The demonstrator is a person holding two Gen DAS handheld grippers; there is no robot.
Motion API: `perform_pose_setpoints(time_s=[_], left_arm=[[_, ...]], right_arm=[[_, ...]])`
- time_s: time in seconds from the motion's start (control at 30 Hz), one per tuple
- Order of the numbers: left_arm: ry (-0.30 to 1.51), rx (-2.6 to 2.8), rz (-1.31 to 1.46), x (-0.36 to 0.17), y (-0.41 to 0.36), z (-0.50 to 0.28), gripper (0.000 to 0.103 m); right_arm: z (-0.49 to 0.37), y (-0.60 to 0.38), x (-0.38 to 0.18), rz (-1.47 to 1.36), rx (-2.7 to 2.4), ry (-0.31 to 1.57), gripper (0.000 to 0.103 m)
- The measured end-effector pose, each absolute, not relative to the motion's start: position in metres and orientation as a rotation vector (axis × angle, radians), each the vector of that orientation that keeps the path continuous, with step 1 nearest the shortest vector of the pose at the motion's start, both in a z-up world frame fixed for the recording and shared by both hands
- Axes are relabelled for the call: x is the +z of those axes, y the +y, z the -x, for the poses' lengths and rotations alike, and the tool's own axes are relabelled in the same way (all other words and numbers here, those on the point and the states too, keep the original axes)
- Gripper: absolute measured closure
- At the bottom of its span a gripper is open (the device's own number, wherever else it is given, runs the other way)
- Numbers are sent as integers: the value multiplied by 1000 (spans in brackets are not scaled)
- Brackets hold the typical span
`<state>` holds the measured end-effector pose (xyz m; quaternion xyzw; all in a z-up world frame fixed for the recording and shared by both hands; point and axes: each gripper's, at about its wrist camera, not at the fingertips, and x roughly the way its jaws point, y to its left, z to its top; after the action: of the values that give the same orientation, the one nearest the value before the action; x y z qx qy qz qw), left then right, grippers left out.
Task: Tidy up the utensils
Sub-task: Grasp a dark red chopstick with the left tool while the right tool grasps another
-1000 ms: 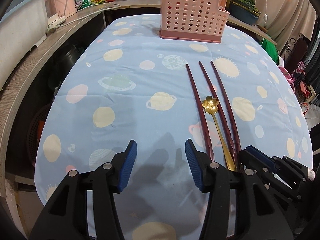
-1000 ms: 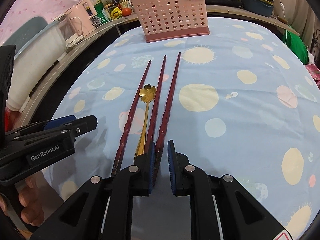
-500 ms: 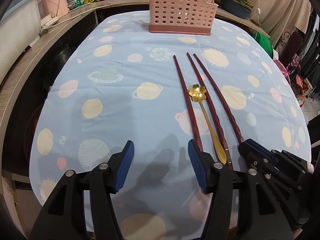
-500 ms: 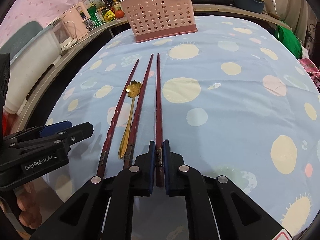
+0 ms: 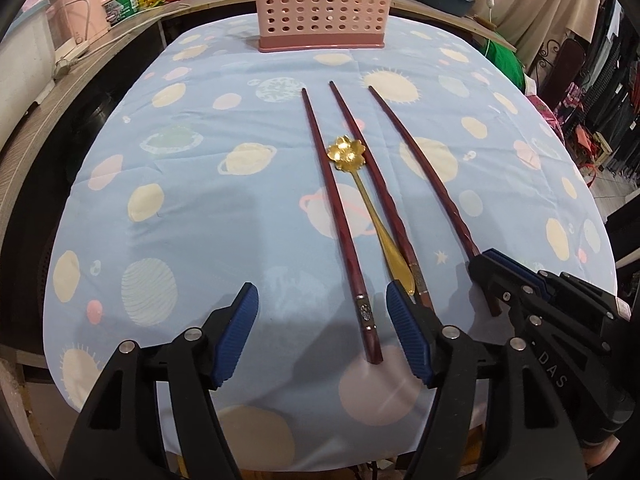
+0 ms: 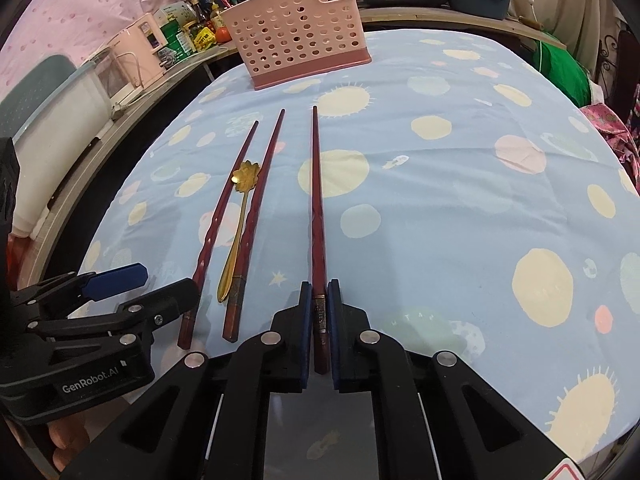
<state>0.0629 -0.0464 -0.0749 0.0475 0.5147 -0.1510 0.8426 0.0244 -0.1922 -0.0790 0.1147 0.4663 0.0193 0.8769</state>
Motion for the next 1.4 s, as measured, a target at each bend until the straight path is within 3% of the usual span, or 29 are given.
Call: perform_pose_setpoints(time_s=[0.37, 0.63, 1.4], left_arm=[[1117, -320, -88, -82, -44, -61, 51], [1117, -336, -70, -81, -40, -61, 95], [1052, -330, 14, -36, -22, -64, 96]], right_arm=[[-24, -192, -79, -239, 40, 973, 96], [-24, -193, -79, -238, 40, 973, 96], [-16, -206, -40, -270, 34, 887, 96]])
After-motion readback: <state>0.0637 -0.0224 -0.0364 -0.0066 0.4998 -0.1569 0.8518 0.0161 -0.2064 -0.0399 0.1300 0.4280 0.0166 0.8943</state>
